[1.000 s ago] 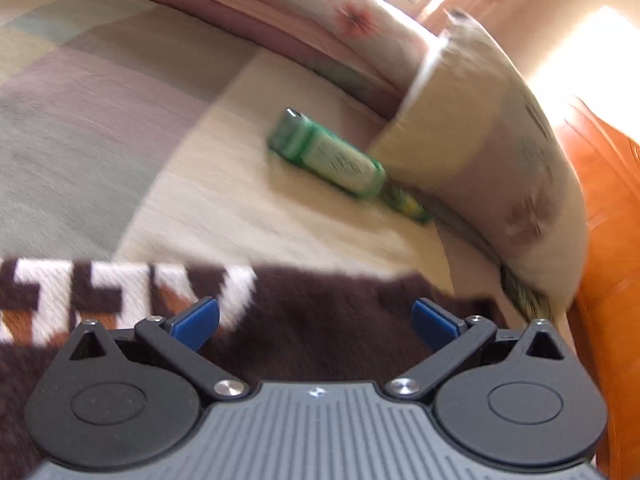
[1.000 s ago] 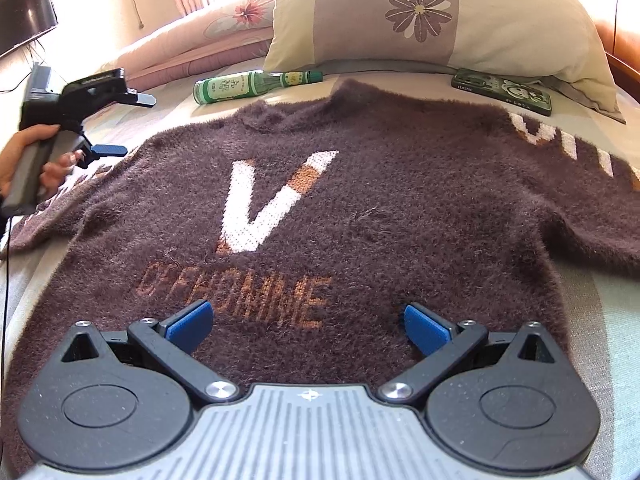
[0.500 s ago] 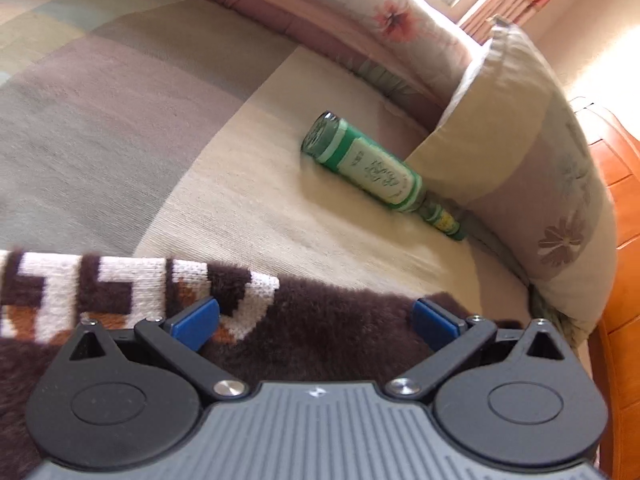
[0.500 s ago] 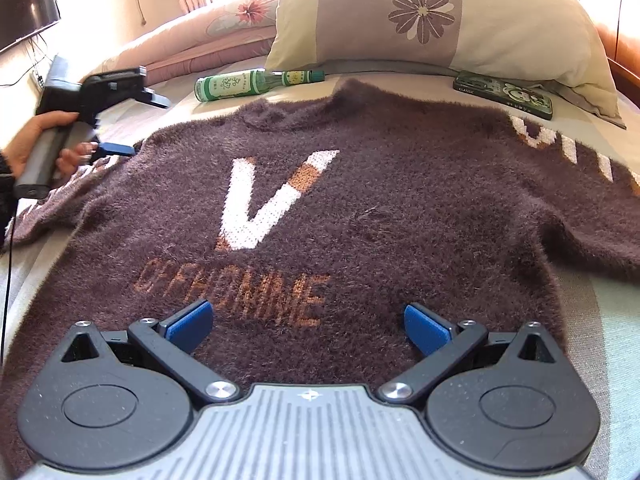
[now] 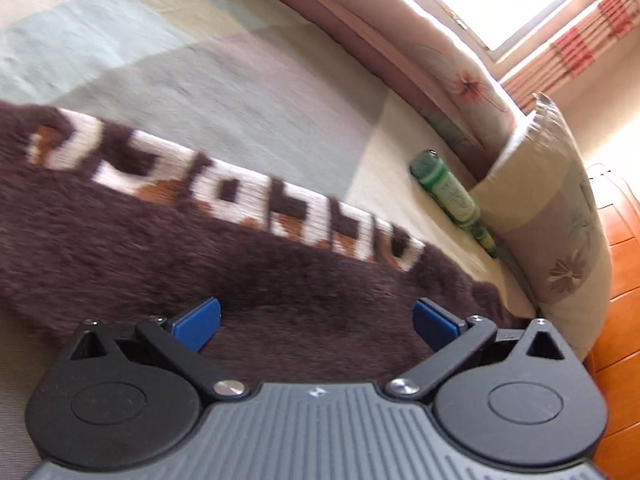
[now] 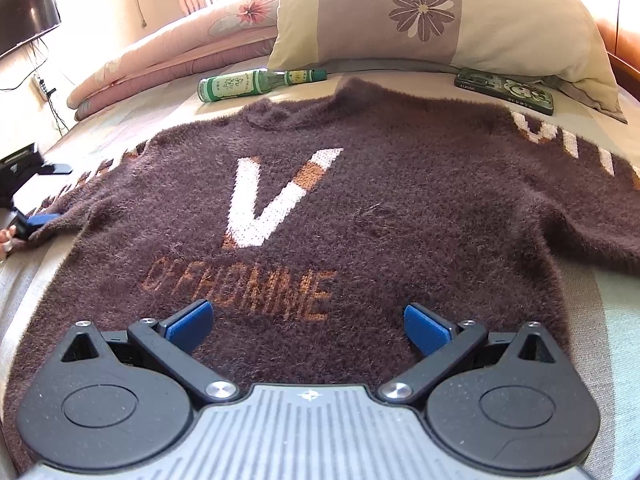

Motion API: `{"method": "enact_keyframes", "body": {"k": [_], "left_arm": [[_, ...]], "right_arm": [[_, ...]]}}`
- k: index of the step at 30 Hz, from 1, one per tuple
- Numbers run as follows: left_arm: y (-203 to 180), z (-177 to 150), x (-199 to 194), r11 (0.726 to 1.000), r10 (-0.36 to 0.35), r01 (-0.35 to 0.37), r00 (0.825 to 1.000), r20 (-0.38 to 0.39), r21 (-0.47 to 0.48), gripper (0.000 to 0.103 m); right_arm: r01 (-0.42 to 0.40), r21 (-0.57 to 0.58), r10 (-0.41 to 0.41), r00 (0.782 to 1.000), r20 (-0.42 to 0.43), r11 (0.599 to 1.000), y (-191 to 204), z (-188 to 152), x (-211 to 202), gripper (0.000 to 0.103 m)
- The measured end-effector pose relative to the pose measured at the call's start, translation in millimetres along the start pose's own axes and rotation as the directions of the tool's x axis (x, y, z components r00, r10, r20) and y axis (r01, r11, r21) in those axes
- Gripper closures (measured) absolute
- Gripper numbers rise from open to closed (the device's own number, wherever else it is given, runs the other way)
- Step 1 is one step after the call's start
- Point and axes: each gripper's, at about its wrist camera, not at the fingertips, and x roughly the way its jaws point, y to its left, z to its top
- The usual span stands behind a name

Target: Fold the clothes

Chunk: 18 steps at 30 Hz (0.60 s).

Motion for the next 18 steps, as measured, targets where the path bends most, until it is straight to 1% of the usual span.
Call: {"method": "enact_keyframes", "body": {"k": [2,3,6,8,10,11,14,17,18], "left_arm": [[-9,4,-4,0.999,0.036,-0.037,0.999,0.011,0.023,0.001],[-15,5,-4,0.999,0.026,-0.027,1.000,0.013,0.036,0.001],[-34,-1,1,0.996,-0.072,0.072,0.997,-0.011,0.057,0.001],[-43,-11,10,0.993,-0.102,0.104,0.994,-0.039,0.062,0.001],[-42,-22,16,0.994,-0.085,0.088,0.995,-0.051,0.059,0.001],[-38,-29,18,0.995,-0.083,0.085,0.996,-0.045,0.059,0.001],[-26,-43,6,0.992,-0.121,0.120,0.993,0.001,0.048,0.001],[-28,-49,-6,0.993,-0.082,0.083,0.997,-0.014,0.087,0.001],[-33,-49,-9,0.993,-0.055,0.057,0.998,-0.019,0.105,0.001]], "right_arm": [[0.003,-0.004,-0.003,1.000,0.000,1.000,1,0,1,0.000],[0.005,-0.007,-0.005,1.000,0.000,1.000,1,0,1,0.000],[0.015,-0.017,-0.015,1.000,-0.002,1.000,3,-1,3,0.000],[0.022,-0.025,-0.022,1.000,-0.002,0.999,5,-2,4,0.000],[0.026,-0.034,-0.026,1.000,-0.002,0.999,6,-2,4,0.000],[0.028,-0.038,-0.028,1.000,-0.002,0.999,6,-2,4,0.000],[0.024,-0.033,-0.024,1.000,-0.002,0.999,5,-3,4,0.000],[0.017,-0.024,-0.017,1.000,-0.002,1.000,3,-2,2,0.000],[0.015,-0.022,-0.015,1.000,-0.002,1.000,3,-2,2,0.000]]}}
